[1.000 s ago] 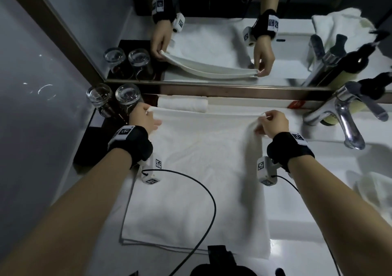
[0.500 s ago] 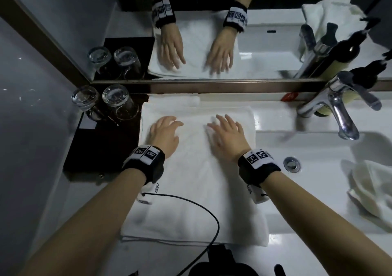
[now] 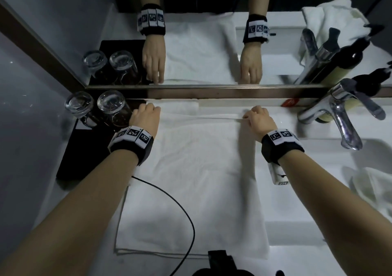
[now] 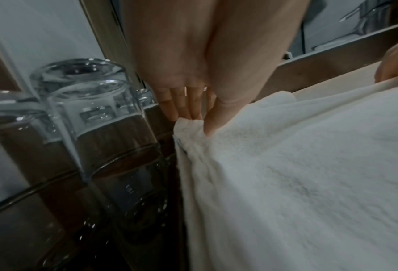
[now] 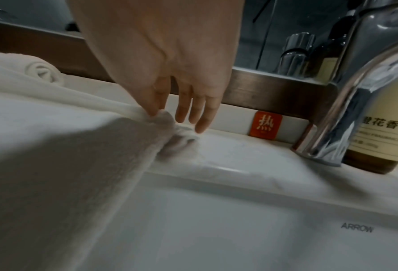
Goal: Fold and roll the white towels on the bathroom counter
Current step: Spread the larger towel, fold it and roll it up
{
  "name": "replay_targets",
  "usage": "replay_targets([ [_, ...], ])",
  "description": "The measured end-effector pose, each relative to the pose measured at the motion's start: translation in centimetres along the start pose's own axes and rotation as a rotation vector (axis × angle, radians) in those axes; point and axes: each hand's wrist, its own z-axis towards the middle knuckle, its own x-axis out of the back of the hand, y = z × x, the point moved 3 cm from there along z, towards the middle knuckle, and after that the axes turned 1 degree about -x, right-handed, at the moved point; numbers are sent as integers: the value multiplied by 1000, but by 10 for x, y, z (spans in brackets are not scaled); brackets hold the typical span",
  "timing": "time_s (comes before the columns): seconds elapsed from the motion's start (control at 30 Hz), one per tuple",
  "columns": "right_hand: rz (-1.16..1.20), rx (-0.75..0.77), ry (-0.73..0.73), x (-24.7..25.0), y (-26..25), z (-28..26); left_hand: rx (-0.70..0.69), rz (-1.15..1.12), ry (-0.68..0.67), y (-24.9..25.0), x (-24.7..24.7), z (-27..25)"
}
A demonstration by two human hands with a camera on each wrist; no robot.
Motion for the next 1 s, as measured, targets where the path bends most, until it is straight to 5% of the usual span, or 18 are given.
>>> replay_targets([
  [0.3, 179, -94, 89, 8, 4, 3, 12, 155, 23, 1, 9, 1],
  [0.7, 275, -82, 467, 55, -5, -47, 15, -79, 328, -17, 53, -43],
  [0.87, 588, -31, 435, 42, -4, -88, 20, -284, 410, -21, 52, -83],
  [1.0, 726, -49, 544, 30, -2, -127, -35, -386, 444, -21, 44, -121],
])
